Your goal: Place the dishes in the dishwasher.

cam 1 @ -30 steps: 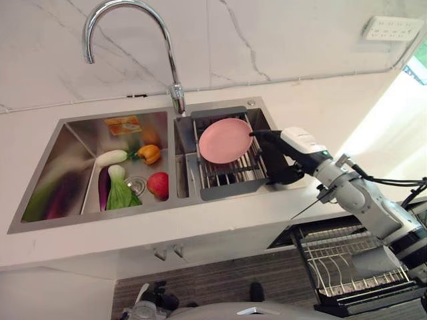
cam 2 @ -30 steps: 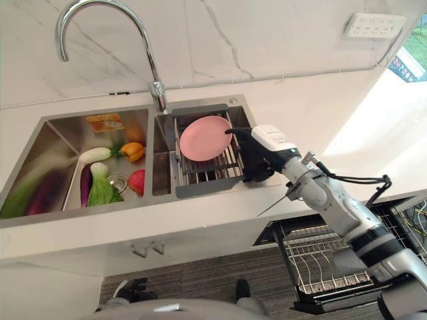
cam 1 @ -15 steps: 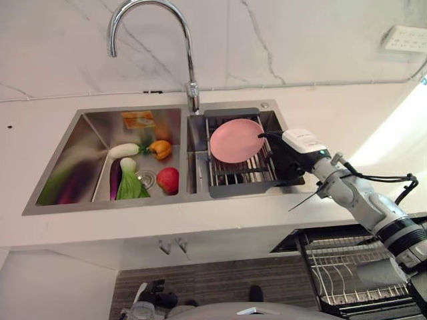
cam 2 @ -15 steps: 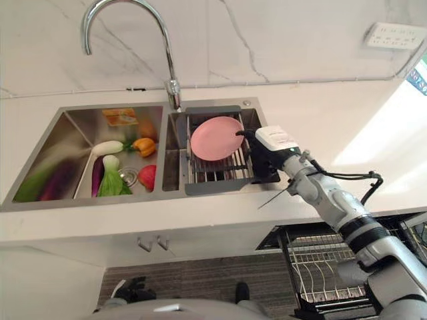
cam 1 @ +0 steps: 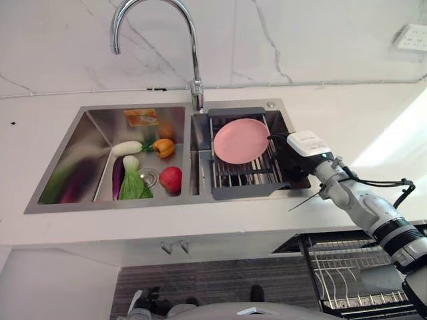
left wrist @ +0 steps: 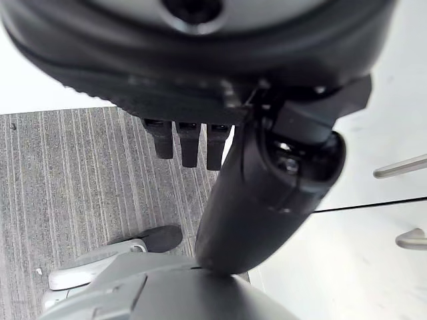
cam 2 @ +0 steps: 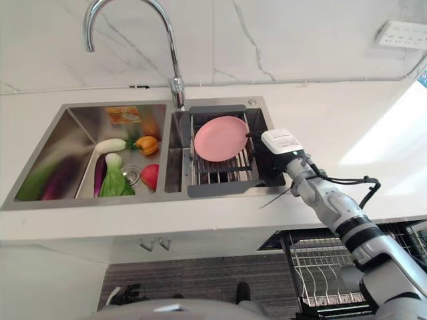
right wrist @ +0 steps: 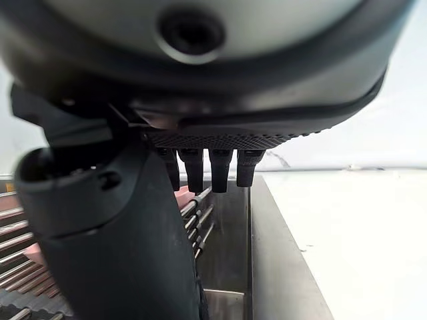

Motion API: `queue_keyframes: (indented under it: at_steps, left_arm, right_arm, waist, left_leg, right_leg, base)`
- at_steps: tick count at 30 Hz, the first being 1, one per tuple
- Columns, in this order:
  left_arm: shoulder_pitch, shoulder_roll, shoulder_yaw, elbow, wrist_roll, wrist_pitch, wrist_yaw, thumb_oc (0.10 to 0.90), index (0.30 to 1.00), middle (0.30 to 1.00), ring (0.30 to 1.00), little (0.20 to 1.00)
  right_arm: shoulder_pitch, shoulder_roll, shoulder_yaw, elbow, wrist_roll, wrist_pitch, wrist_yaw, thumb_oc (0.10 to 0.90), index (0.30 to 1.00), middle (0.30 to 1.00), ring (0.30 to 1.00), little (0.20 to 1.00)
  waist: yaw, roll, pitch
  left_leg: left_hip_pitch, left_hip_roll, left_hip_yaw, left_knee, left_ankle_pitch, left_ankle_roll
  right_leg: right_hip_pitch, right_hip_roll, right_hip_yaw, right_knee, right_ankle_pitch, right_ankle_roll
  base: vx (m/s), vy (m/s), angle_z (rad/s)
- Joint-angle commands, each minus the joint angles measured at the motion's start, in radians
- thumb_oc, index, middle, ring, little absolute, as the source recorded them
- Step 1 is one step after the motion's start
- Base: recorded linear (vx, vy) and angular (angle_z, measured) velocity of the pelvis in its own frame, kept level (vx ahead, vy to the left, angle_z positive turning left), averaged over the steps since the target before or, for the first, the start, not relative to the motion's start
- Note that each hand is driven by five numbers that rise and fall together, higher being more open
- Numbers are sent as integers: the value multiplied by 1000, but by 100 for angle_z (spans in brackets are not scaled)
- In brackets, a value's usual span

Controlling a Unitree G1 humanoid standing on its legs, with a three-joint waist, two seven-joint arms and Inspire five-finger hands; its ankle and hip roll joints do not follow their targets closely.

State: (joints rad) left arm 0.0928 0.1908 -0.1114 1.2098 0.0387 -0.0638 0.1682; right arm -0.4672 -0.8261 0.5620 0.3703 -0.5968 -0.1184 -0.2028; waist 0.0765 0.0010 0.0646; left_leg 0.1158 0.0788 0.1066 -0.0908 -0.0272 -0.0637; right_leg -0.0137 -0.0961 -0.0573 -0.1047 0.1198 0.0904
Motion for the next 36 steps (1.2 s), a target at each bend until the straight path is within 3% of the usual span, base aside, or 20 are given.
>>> queue_keyframes:
  at_steps: [1,6,15,36]
  left_arm:
    - [-15,8,-70,70,-3,-1,11,800,900,900,900,900]
    - [-19,-1,-61,68,12,3,29,800,900,900,900,900]
    - [-25,-6,-56,54,26,9,39,800,900,900,900,900]
    - [-14,0,-33,42,34,15,37,800,900,900,900,900]
  right_arm:
    - [-147,-3,-77,-53,-95,34,-154,800,900,900,900,900]
    - [-98,23,-153,-102,-202,86,-228,800,900,900,900,900]
    - [-41,56,-231,-174,-236,122,-275,800,900,900,900,900]
    - [50,78,-230,-344,-153,43,-186,800,900,900,900,900]
  waist:
    - [6,-46,-4]
    - [2,-43,-8]
    - [-4,-40,-12]
    - [-10,-43,-10]
  left_leg:
    - [-34,-15,-53,19,-47,-13]
    - [-29,-15,-54,16,-52,-11]
    - [-19,-18,-49,17,-61,-8]
    - [-15,-19,-41,23,-67,-8]
  right_leg:
    - [105,-64,-71,17,-153,67]
    - [107,-66,-72,17,-157,67]
    - [115,-71,-75,18,-157,69]
    - [119,-73,-75,21,-160,68]
  base:
    - [11,0,7]
    - [16,-3,6]
    - [2,0,0]
    - [0,0,0]
